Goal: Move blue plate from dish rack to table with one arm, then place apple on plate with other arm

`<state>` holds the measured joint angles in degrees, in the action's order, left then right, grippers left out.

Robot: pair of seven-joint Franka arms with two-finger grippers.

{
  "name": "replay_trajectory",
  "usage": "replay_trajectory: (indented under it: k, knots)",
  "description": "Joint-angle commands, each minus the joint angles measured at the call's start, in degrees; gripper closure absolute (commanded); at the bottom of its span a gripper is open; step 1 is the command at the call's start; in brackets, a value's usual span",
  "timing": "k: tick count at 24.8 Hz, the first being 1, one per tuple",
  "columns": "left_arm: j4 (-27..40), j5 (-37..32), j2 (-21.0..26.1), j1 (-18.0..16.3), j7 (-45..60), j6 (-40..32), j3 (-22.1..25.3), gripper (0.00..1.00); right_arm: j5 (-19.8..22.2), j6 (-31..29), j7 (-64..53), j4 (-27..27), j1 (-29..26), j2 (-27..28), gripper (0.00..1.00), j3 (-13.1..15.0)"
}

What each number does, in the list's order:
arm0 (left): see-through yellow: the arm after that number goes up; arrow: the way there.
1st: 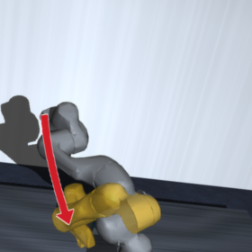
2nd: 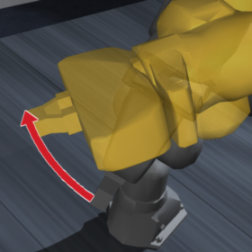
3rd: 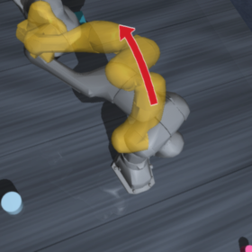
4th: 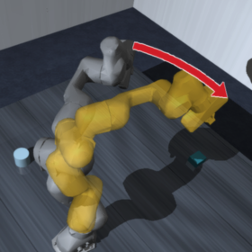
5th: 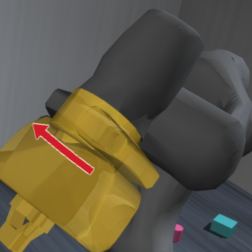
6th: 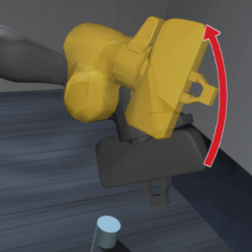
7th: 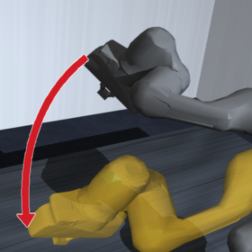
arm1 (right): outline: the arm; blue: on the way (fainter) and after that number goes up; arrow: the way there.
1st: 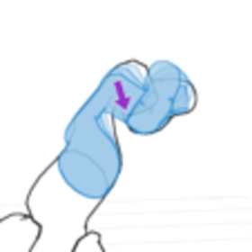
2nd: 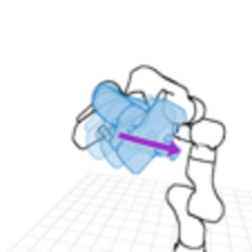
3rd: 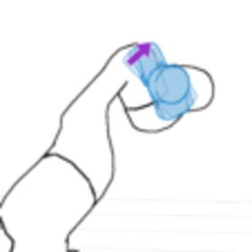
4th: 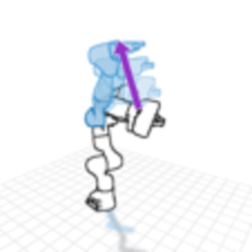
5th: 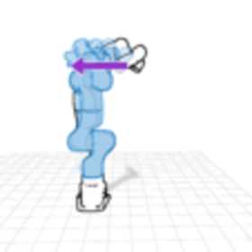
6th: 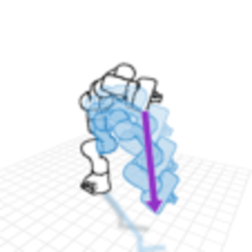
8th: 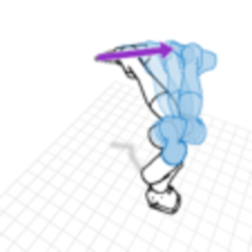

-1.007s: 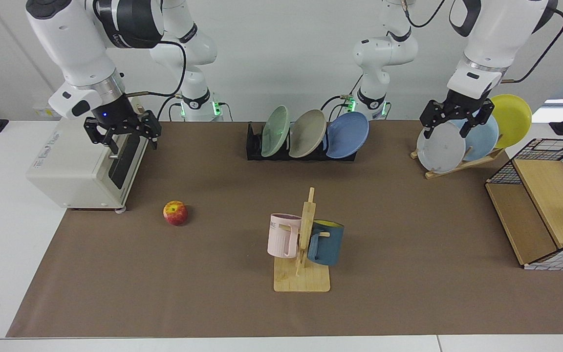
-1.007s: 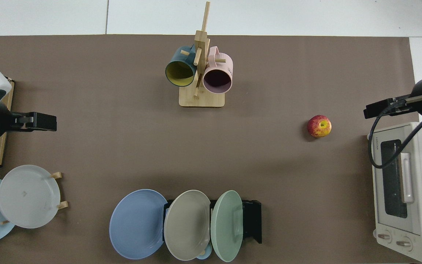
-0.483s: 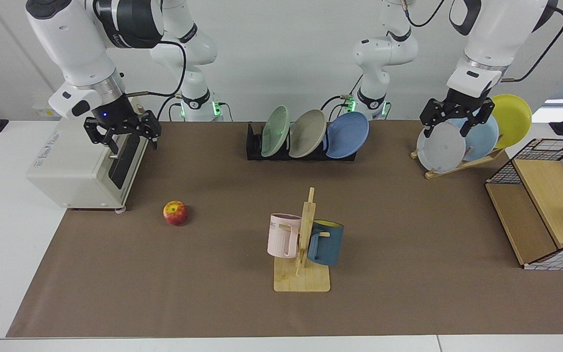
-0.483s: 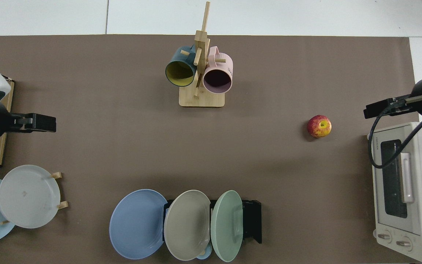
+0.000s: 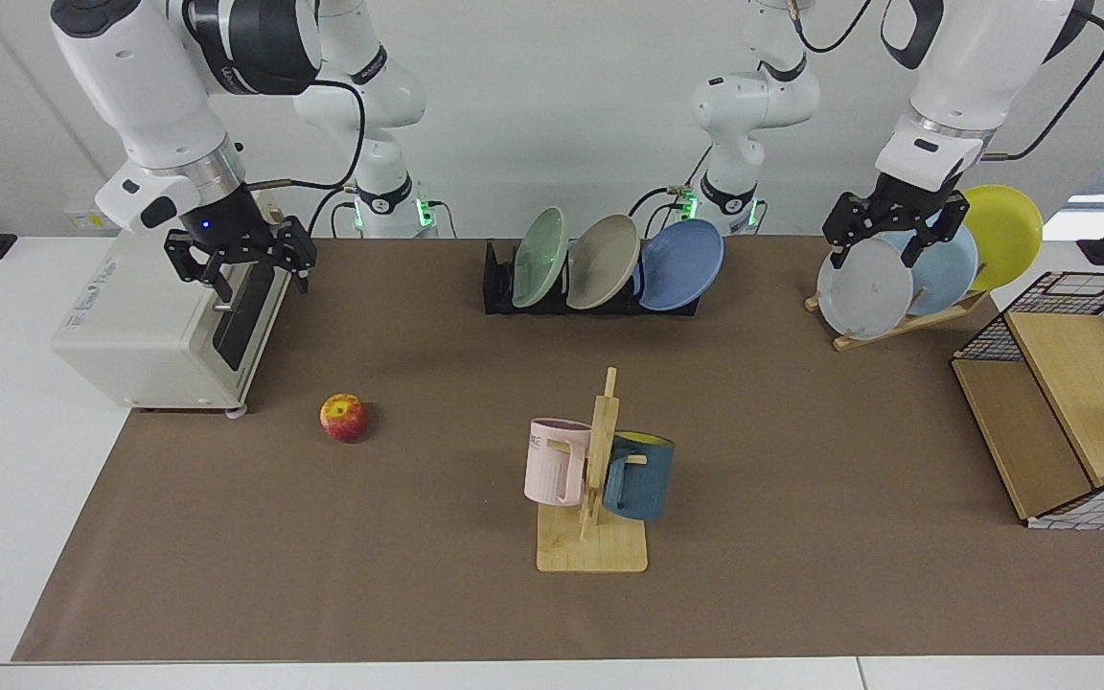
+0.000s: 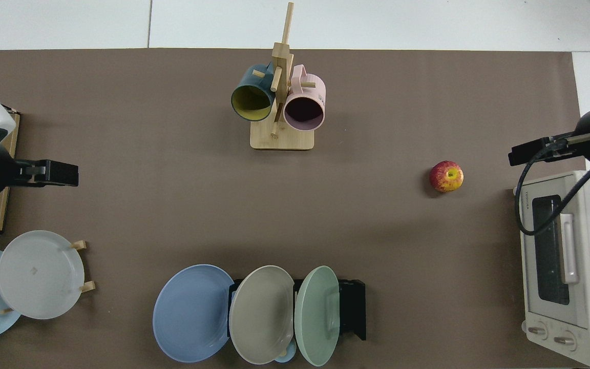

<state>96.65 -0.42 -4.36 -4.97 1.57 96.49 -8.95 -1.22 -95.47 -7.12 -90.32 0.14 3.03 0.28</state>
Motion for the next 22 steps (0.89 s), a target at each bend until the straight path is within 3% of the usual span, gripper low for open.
replay_trajectory:
  k: [1,13,16,19,22]
  knots:
    - [0.6,0.2,-1.0,-0.1,-0.9,-0.9,0.2,0.00,-0.3,0.2,1.1,-1.0,-0.4,-0.8,0.00,-0.5]
    - [0.9,0.2,-1.4,0.2,0.4,-1.6,0.0,0.00,-0.3,0.2,1.1,-1.0,-0.4,-0.8,0.00,-0.4]
    - [6.1,-0.2,-5.0,0.9,2.0,-2.8,-0.7,0.00,-0.3,0.2,1.1,-0.9,-0.4,-0.8,0.00,-0.5]
    - [14.8,-5.9,-11.2,1.4,7.5,1.9,-5.0,0.00,-0.3,0.2,1.1,-0.9,-0.4,-0.8,0.00,-0.4]
    - [22.0,-7.2,-16.5,1.5,14.4,5.1,-8.4,0.00,0.1,0.3,1.2,-0.9,-0.5,-0.8,0.00,-0.4]
